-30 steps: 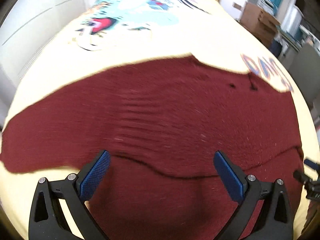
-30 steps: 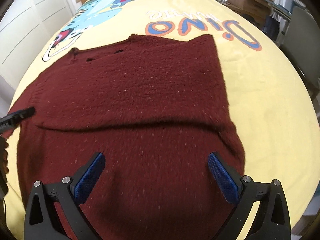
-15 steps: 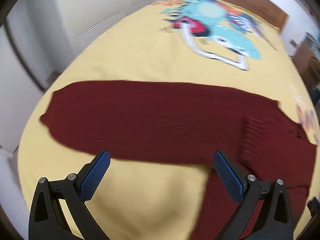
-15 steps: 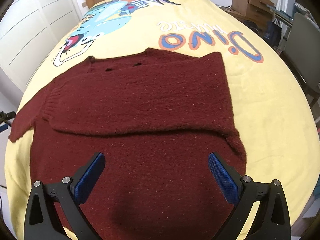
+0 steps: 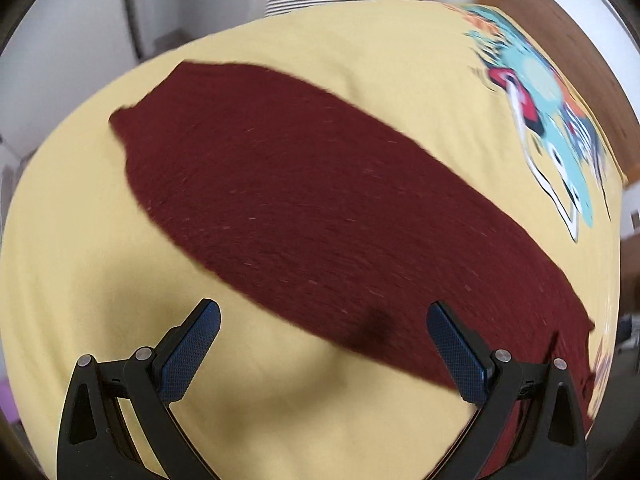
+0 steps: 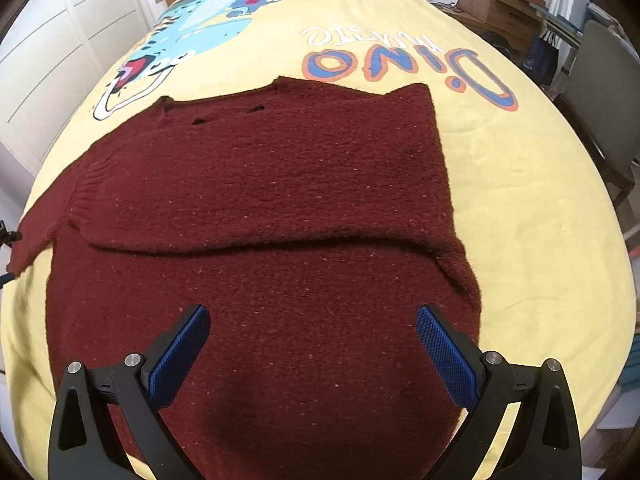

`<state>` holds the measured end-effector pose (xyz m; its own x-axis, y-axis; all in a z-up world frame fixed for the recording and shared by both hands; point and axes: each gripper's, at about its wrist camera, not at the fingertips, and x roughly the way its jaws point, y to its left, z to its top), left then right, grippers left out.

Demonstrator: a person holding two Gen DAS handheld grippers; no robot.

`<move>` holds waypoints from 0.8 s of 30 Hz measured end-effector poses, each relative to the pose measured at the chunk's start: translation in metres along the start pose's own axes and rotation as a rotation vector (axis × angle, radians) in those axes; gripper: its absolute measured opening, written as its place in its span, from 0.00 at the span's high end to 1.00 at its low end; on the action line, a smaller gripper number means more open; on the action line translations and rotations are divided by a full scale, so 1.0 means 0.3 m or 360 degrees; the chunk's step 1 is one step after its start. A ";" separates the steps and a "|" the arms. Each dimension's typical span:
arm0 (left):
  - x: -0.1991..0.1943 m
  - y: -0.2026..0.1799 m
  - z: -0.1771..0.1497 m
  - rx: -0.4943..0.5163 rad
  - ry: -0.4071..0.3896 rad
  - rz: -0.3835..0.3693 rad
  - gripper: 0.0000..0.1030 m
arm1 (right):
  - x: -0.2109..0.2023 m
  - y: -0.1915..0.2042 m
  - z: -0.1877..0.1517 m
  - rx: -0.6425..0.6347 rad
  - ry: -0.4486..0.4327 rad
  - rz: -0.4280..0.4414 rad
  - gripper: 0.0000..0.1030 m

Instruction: Fold small clothes

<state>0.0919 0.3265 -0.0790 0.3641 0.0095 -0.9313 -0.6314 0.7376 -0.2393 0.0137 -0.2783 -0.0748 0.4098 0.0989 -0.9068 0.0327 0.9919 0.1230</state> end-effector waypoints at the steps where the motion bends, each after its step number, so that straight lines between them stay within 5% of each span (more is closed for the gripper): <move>1: 0.013 0.006 0.013 -0.0022 0.0010 0.0005 0.01 | 0.000 -0.004 0.003 -0.0001 0.0001 -0.0010 0.01; 11: 0.084 0.092 0.077 -0.0114 0.0102 -0.0140 0.03 | 0.021 0.007 0.007 -0.0028 0.0038 -0.0037 0.01; 13: 0.084 0.095 0.083 -0.0097 0.0106 -0.0133 0.14 | 0.029 0.012 0.006 -0.0038 0.0049 -0.0036 0.01; 15: 0.072 0.103 0.087 -0.0083 0.0107 -0.0076 0.47 | 0.035 0.012 0.007 -0.0039 0.0055 -0.0036 0.01; 16: 0.068 0.105 0.089 -0.0085 0.0107 -0.0087 0.55 | 0.039 0.008 0.009 -0.0036 0.0056 -0.0039 0.01; 18: 0.064 0.103 0.087 -0.0080 0.0144 -0.0171 0.87 | 0.043 0.000 0.012 -0.0025 0.0057 -0.0052 0.01; 24: 0.009 0.019 0.060 0.0154 0.0128 -0.0101 0.94 | 0.047 -0.039 0.014 0.0020 0.0059 -0.0071 0.01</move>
<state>0.1017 0.3428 -0.0780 0.3427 -0.0906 -0.9351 -0.5382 0.7968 -0.2745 0.0231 -0.2889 -0.0873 0.3739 0.0580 -0.9257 0.0619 0.9943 0.0873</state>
